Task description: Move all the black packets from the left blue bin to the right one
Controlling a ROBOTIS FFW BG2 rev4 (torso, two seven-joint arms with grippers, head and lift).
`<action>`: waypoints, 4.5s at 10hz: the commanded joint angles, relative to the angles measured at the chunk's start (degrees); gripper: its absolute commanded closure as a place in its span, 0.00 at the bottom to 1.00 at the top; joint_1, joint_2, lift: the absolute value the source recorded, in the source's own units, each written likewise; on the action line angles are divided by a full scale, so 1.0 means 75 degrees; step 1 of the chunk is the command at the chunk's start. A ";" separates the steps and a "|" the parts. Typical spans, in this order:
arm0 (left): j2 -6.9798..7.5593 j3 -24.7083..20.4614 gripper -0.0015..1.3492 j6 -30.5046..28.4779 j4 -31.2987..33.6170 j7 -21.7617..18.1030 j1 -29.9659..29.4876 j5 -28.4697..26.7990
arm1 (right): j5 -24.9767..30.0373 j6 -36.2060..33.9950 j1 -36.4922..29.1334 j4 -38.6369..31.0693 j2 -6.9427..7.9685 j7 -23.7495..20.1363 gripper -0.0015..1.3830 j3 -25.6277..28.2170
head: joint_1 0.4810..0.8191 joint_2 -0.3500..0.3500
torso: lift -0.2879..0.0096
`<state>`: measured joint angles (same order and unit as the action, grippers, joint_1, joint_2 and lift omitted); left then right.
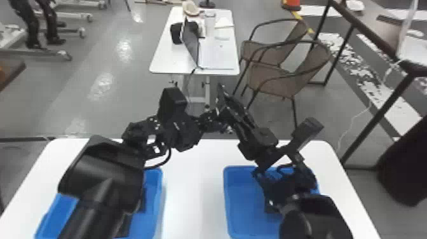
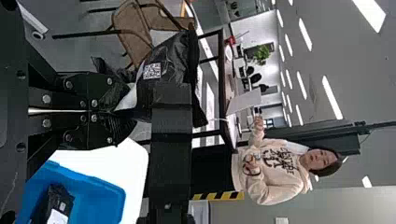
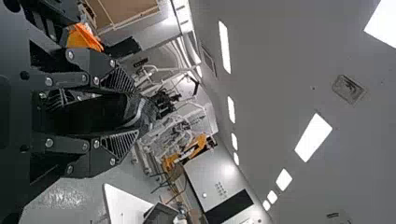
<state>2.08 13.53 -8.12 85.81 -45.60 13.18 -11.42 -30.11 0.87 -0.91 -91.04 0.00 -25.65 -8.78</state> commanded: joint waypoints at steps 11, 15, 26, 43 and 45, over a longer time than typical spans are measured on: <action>-0.0090 -0.2449 0.00 -0.0008 0.1038 0.0197 -0.1628 0.0198 | -0.0040 0.0259 -0.1532 -0.0646 -0.0094 0.1006 0.92 0.1312 | 0.63 0.39 | 0.97; -0.0078 -0.3070 0.00 -0.0183 0.1472 0.0560 -0.2308 0.0632 | -0.0943 -0.0374 -0.2047 -0.0201 -0.0117 0.0994 0.92 0.1757 | 0.63 0.46 | 0.97; 0.0039 -0.3164 0.17 -0.0066 0.1390 0.0654 -0.2460 0.0878 | -0.1001 -0.0245 -0.1438 0.1862 -0.0117 0.0818 0.22 0.2050 | 0.63 0.46 | 0.97; 0.0859 -0.3316 0.23 -0.2738 -0.0368 -0.2147 -0.1101 -0.4009 | -0.0907 0.0025 -0.1989 -0.0505 0.0007 0.1182 0.08 0.2460 | 0.63 0.57 | 0.97; 0.0882 -0.2929 0.04 -0.2480 -0.0731 -0.2393 -0.0737 -0.4993 | -0.0978 0.0001 -0.1989 -0.0470 0.0007 0.1158 0.08 0.2449 | 0.63 0.56 | 0.97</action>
<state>8.64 -9.33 -27.27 81.06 -63.44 6.82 -46.48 -37.38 0.94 -15.83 -94.60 0.00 -16.96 9.60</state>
